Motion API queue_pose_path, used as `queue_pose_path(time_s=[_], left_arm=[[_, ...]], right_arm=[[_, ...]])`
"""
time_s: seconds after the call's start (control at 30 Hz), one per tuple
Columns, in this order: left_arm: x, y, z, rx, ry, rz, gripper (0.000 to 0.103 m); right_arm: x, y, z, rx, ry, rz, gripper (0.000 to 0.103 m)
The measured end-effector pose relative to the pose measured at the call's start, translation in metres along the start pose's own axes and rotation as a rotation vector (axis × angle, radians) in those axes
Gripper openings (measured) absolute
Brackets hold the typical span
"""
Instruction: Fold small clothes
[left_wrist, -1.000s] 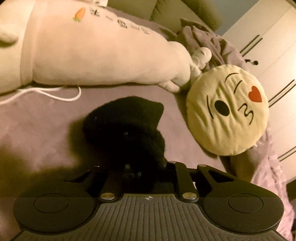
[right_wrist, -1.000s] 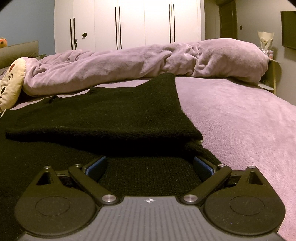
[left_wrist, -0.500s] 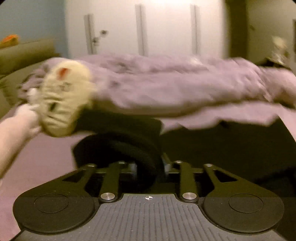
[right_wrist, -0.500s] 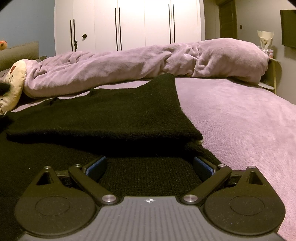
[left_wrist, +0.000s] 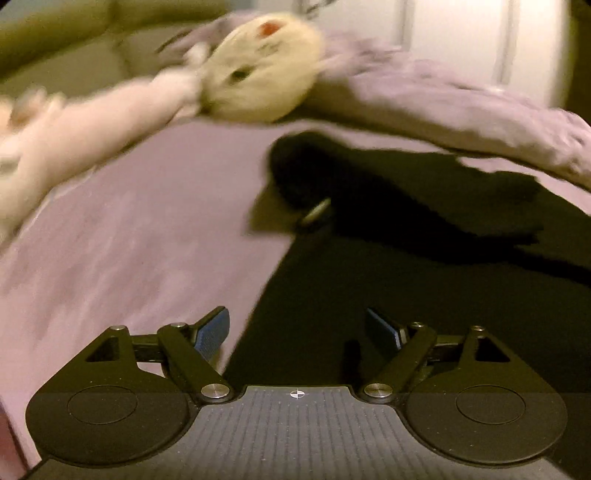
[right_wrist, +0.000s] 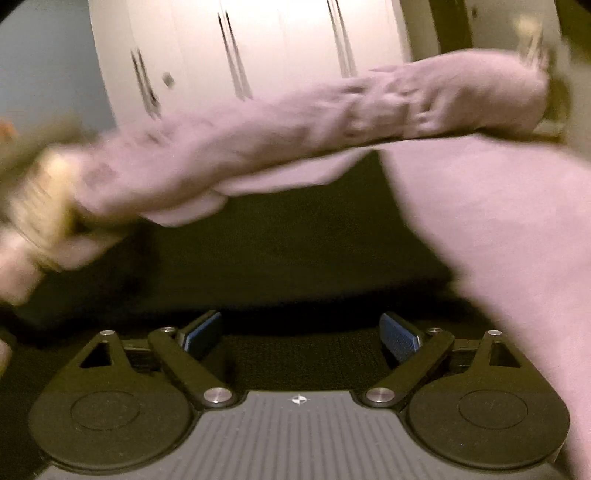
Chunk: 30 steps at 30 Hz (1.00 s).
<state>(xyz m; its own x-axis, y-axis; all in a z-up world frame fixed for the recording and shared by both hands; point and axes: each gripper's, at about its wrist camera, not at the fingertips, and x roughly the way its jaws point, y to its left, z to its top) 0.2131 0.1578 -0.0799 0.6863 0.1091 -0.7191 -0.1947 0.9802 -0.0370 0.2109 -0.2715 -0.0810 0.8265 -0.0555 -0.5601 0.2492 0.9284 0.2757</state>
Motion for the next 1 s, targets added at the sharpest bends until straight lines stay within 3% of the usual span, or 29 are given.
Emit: queue_pose_path(time_s=[0.07,0.17,0.37,0.47,0.5,0.53,0.57,0.6,0.73,0.9,1.0], left_arm=[[0.004,0.018,-0.004,-0.085,0.042,-0.023,0.086],[0.009,0.036,-0.008,-0.169,0.075,-0.034,0.086],[0.004,0.035,-0.012,-0.163,0.048,-0.048,0.088],[0.004,0.032,-0.015,-0.145,0.042,-0.052,0.090],[0.004,0.031,-0.015,-0.136,0.040,-0.048,0.090],[0.006,0.029,-0.015,-0.129,0.040,-0.046,0.090],[0.005,0.029,-0.015,-0.125,0.040,-0.045,0.090],[0.004,0.028,-0.015,-0.125,0.039,-0.045,0.090],[0.000,0.026,-0.007,-0.141,0.033,-0.069,0.090],[0.004,0.005,0.019,-0.090,-0.041,-0.047,0.091],[0.031,-0.016,0.037,-0.052,-0.028,-0.041,0.091]], right_arm=[[0.008,0.025,0.004,0.020,0.016,0.092,0.091],[0.040,0.059,0.009,0.038,0.085,0.187,0.075],[0.096,0.080,0.029,0.212,0.156,0.277,0.071],[0.122,0.091,0.029,0.258,0.220,0.267,0.069],[0.127,0.095,0.028,0.256,0.216,0.256,0.056],[0.131,0.097,0.029,0.258,0.226,0.272,0.026],[0.138,0.096,0.028,0.295,0.268,0.311,0.015],[0.142,0.096,0.027,0.335,0.297,0.331,0.011],[0.111,0.106,0.040,0.206,0.154,0.302,0.010],[0.055,0.101,0.059,0.035,-0.025,0.232,0.010],[0.038,0.081,0.061,0.000,-0.055,0.172,0.010]])
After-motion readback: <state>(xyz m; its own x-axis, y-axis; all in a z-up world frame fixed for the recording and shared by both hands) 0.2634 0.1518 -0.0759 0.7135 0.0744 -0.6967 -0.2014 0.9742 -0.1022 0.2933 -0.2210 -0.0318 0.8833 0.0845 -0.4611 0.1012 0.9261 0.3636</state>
